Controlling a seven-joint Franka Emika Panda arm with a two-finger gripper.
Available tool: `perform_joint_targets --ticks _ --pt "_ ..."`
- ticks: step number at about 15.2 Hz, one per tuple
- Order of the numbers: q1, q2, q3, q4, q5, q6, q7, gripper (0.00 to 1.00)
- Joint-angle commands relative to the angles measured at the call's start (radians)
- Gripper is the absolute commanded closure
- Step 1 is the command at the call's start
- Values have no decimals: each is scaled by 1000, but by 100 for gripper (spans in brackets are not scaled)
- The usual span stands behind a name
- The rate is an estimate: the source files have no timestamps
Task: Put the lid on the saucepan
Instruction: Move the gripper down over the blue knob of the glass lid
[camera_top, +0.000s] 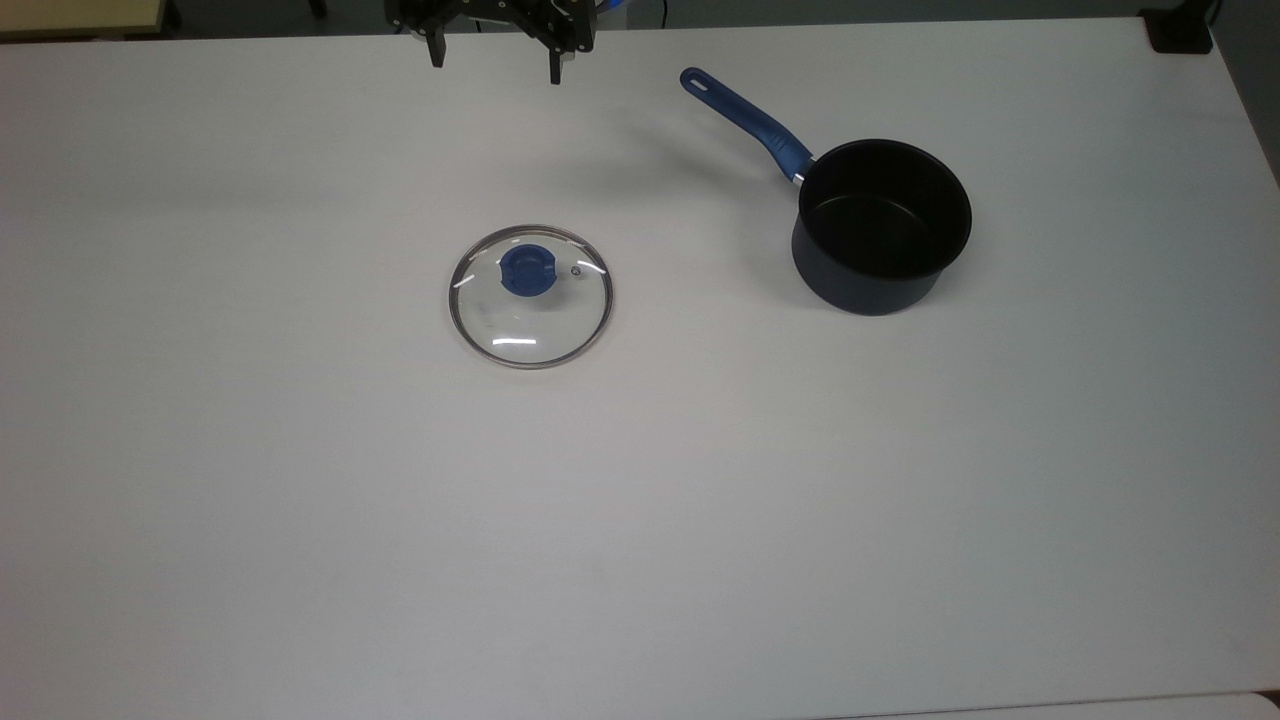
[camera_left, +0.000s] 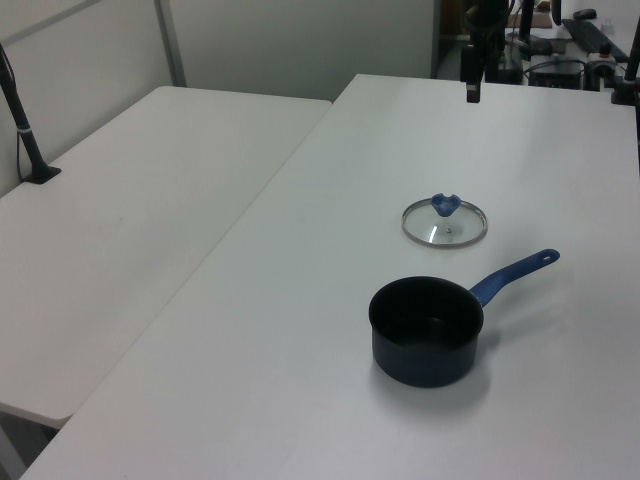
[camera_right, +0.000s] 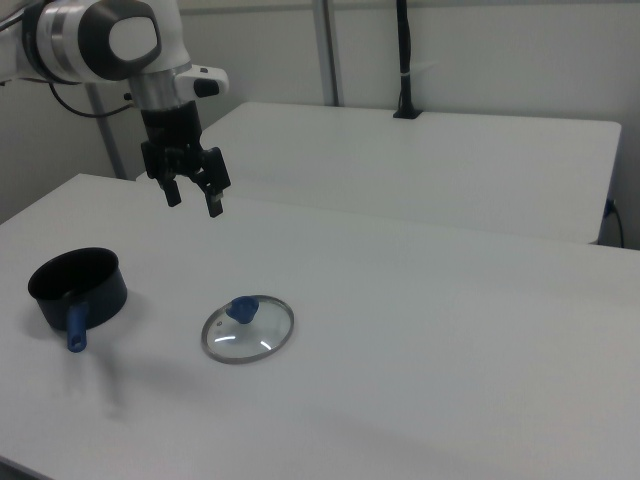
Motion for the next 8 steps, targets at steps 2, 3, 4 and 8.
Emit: perform_joint_targets --ticks 2,3,4,8 --pt "-11 -16 9 -14 -3 7 12 0" --pt "-11 -16 7 -14 -3 9 12 0" --pt "-11 -16 7 -14 -3 9 12 0" --pt "-13 -16 6 -15 -3 7 -32 0"
